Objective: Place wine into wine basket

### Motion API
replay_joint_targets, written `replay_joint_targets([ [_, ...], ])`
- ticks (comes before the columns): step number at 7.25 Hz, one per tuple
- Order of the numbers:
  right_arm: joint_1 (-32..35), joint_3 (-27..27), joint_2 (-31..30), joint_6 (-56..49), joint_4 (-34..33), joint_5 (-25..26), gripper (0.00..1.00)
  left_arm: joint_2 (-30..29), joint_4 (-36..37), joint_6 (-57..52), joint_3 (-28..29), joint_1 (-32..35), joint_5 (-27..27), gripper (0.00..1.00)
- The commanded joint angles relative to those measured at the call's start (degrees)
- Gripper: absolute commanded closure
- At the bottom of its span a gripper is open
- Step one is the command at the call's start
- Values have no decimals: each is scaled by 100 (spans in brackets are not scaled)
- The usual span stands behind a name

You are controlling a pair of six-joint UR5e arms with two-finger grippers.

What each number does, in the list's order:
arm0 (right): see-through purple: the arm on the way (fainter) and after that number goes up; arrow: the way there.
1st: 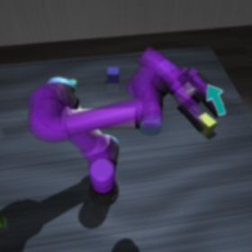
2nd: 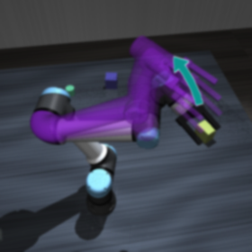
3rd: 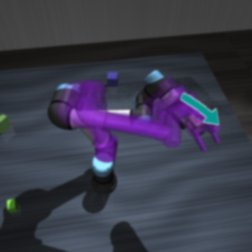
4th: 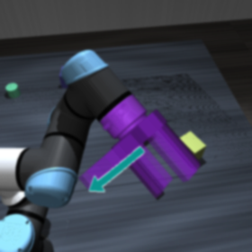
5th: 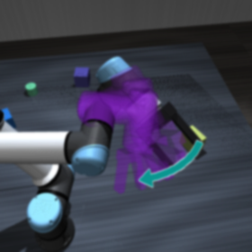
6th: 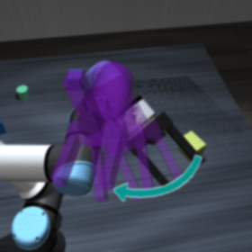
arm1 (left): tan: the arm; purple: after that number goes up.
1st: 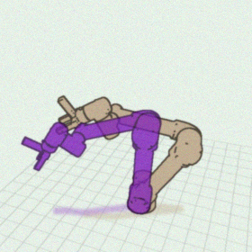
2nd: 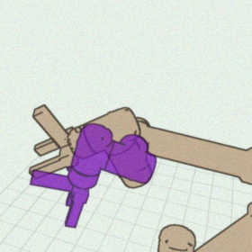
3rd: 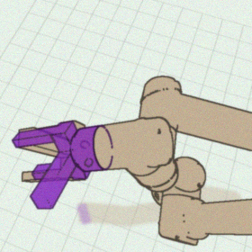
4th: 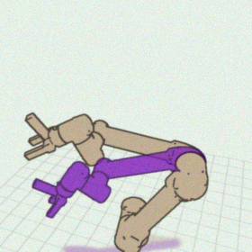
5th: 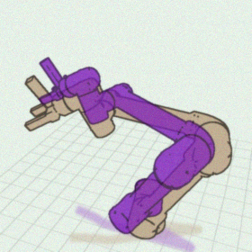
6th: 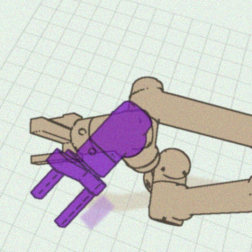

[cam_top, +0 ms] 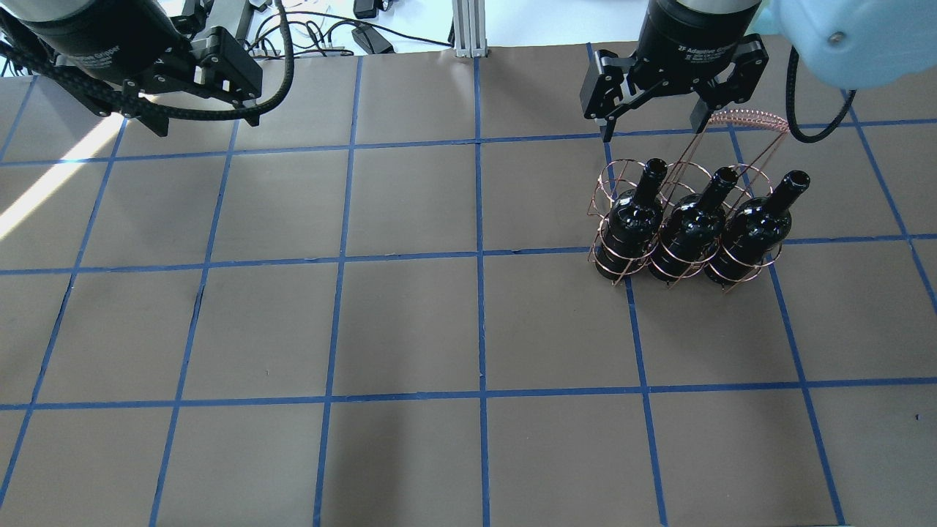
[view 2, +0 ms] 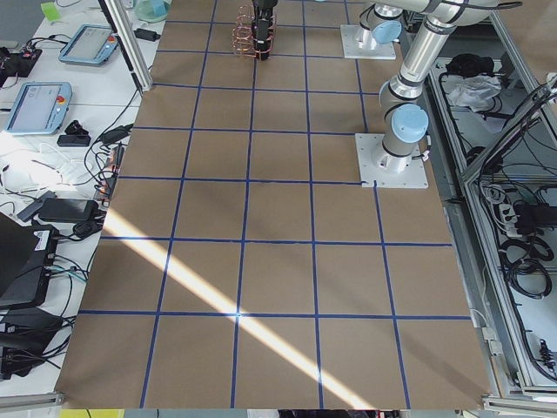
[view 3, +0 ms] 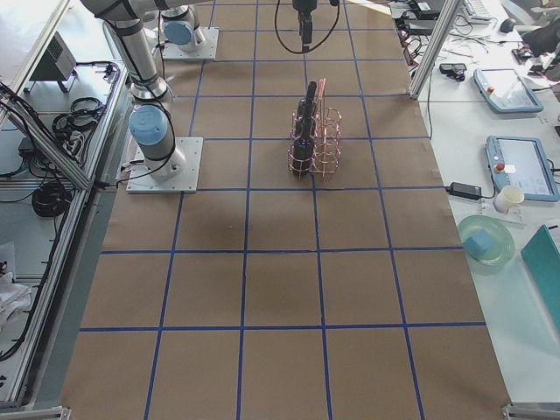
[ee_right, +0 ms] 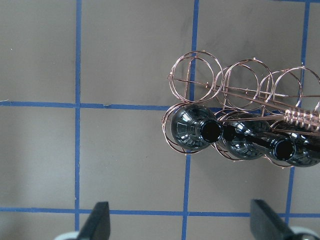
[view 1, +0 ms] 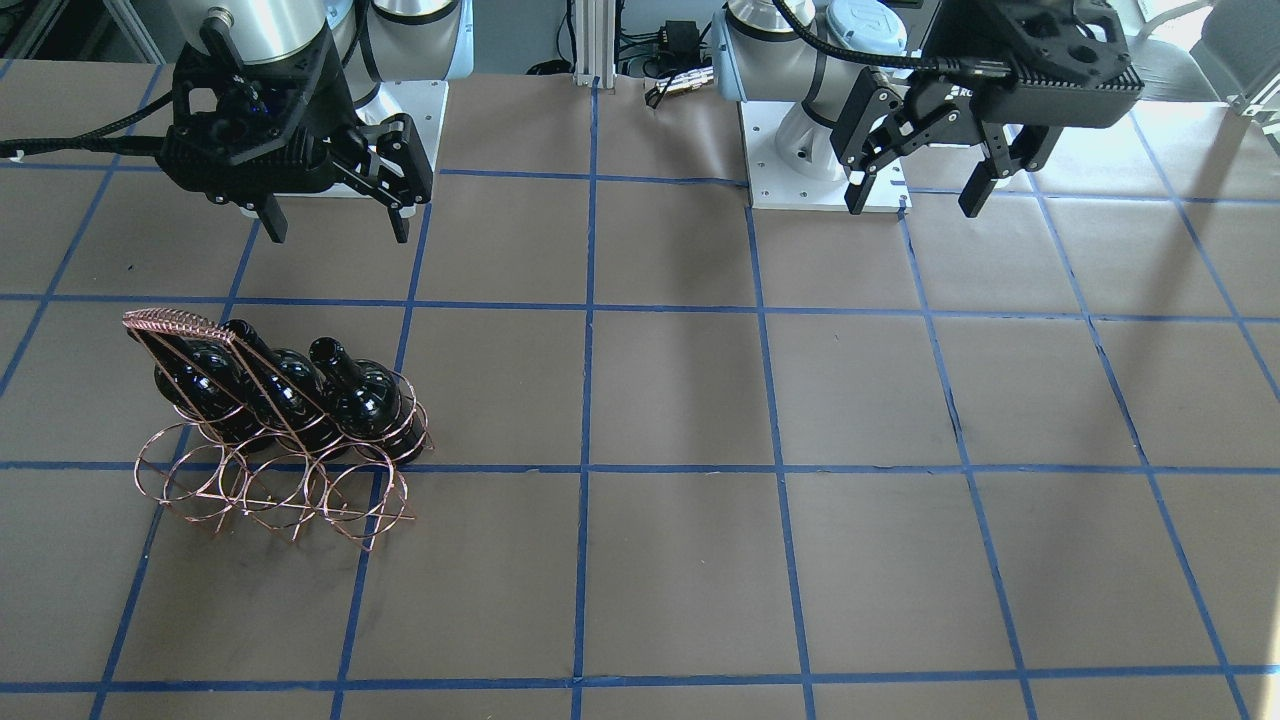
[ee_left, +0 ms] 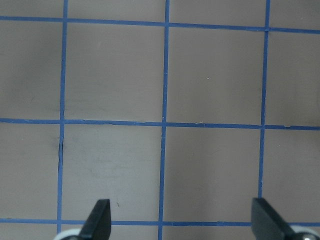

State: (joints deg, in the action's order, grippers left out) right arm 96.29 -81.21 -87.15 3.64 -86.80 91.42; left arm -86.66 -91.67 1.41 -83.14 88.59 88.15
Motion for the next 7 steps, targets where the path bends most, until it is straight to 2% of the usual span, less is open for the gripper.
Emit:
replay_joint_targets([
  [1,-319,0,-13,-240,14,-54,0,0,-9,0,0,0,0,0],
  [7,-312,-61,-74,-233,40,-63,0,0,0,0,0,0,0,0],
])
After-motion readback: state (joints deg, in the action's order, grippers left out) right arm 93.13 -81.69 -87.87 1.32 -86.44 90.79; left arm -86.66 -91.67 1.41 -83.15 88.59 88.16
